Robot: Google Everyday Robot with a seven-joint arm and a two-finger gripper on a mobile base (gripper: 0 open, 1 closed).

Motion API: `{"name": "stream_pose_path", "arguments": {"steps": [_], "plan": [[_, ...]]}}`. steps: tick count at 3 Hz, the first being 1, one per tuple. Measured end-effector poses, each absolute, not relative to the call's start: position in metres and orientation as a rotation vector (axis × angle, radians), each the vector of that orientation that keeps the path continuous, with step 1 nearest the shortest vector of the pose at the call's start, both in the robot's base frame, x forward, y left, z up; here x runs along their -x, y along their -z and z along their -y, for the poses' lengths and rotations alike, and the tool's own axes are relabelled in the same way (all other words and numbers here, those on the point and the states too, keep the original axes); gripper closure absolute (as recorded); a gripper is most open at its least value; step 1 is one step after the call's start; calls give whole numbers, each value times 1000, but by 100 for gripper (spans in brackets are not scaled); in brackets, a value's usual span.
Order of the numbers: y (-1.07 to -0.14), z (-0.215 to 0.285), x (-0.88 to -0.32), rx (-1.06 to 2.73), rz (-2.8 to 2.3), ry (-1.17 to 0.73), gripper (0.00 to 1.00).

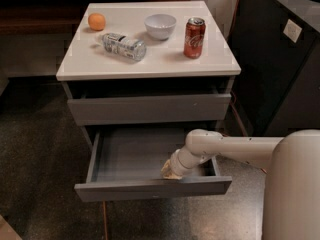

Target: Place coke can into middle drawer

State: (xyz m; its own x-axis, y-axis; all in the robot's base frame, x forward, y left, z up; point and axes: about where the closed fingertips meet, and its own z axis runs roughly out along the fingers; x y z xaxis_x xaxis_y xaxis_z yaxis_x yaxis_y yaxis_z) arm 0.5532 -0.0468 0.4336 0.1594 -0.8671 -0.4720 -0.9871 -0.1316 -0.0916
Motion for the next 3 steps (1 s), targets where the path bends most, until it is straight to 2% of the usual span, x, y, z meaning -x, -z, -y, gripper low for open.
{"name": "stream_pose_path", "arguments": {"steps": [2,3], "plan": [[-434,53,-528,2049,-1814,-458,100],[-440,59,-513,2007,-1858,-456,85]]}}
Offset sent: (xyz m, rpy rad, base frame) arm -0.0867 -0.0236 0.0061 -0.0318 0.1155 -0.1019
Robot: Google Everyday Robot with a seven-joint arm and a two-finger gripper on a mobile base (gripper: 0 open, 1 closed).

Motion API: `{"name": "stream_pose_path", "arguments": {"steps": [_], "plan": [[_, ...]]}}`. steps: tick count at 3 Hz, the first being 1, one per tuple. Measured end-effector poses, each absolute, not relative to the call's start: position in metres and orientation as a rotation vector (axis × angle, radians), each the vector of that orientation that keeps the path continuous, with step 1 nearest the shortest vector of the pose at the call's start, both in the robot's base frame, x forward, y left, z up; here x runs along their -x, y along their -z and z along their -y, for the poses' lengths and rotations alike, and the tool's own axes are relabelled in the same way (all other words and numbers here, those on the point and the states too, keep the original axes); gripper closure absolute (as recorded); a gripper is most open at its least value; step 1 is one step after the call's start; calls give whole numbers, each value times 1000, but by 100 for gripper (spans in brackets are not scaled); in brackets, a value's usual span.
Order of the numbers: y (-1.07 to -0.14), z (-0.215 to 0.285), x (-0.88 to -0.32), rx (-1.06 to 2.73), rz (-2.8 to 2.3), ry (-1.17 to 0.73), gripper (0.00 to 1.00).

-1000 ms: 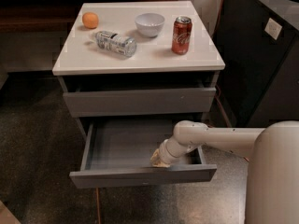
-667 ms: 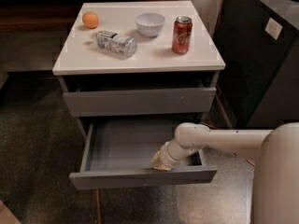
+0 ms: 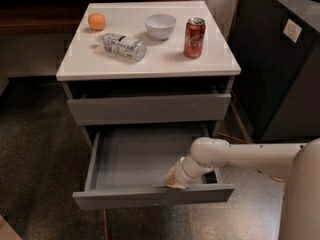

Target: Place coke can into middle drawer

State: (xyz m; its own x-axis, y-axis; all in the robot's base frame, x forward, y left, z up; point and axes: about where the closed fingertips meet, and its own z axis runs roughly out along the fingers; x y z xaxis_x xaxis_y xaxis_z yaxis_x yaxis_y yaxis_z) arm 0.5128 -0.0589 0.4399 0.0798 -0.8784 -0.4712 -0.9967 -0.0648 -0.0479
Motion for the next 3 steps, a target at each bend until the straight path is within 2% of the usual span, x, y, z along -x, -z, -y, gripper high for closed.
{"name": "stream_pose_path", "arguments": {"steps": [1,3], "plan": [[-460,71,-516,1929,-1894,-410,62],[-512,99,-575,1813,-1924,-343,15]]}}
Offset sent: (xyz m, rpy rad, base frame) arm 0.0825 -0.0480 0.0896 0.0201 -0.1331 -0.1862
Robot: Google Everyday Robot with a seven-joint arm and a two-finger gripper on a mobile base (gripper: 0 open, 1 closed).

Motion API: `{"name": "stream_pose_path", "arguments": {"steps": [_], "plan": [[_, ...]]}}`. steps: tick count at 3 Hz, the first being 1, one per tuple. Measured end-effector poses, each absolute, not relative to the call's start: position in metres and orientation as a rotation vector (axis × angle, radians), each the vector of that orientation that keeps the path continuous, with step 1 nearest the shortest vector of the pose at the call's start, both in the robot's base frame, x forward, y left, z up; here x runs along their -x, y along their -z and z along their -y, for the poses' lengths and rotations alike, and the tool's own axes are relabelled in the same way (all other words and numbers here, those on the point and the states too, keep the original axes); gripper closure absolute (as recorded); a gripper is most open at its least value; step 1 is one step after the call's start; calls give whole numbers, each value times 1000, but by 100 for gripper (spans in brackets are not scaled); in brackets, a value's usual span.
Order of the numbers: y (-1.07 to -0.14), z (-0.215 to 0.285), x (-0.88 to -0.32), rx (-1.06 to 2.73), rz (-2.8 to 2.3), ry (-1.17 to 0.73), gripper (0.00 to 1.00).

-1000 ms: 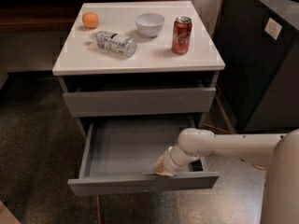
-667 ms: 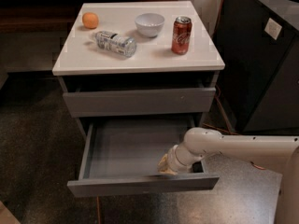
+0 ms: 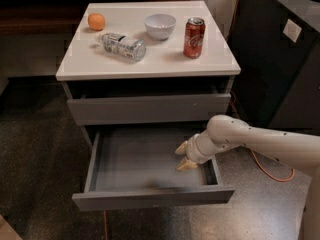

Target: Place coke can into middle drawer

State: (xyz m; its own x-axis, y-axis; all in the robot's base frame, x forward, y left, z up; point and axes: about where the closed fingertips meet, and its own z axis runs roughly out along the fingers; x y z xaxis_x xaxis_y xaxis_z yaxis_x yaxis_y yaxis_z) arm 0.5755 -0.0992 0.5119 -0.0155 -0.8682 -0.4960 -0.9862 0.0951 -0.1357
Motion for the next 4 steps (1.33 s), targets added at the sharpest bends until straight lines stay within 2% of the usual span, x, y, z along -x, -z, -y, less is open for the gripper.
{"name": "stream_pose_path", "arguments": {"steps": [1,3,4], "plan": [[-567,114,-607,1729,-1891,-373,0],[-670,128,-606,1556,-1826,-551,0],[-745,132,-588,1528,-1775,-609,0]]}}
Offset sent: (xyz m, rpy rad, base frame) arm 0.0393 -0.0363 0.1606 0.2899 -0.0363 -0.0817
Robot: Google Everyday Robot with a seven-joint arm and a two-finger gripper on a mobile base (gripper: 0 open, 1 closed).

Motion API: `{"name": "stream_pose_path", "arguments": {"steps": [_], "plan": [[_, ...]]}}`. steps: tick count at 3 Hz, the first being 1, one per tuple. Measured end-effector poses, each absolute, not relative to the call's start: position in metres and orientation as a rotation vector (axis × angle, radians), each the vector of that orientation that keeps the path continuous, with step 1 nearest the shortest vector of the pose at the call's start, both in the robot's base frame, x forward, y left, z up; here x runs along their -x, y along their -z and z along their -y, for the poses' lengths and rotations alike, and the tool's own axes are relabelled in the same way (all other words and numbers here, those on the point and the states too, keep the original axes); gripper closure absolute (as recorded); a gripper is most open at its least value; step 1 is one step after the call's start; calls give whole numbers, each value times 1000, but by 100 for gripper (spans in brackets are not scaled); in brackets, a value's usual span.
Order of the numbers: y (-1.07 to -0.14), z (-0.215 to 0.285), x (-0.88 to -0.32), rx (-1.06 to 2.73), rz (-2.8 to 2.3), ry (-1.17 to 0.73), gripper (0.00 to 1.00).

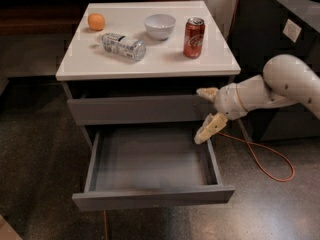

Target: Place coke can into middle drawer

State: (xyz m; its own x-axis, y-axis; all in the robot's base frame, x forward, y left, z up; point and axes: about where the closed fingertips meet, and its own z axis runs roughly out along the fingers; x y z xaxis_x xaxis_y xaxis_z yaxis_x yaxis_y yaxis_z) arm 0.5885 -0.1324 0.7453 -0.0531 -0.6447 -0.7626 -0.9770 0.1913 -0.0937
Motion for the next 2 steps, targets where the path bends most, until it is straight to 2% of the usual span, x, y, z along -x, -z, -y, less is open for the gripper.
{"name": "stream_pose_path", "arguments": {"steps": [1,2], "plan": [[-796,134,-578,1544,-1738,-582,0],[-800,133,-581,1532,-1738,-587,0]]}}
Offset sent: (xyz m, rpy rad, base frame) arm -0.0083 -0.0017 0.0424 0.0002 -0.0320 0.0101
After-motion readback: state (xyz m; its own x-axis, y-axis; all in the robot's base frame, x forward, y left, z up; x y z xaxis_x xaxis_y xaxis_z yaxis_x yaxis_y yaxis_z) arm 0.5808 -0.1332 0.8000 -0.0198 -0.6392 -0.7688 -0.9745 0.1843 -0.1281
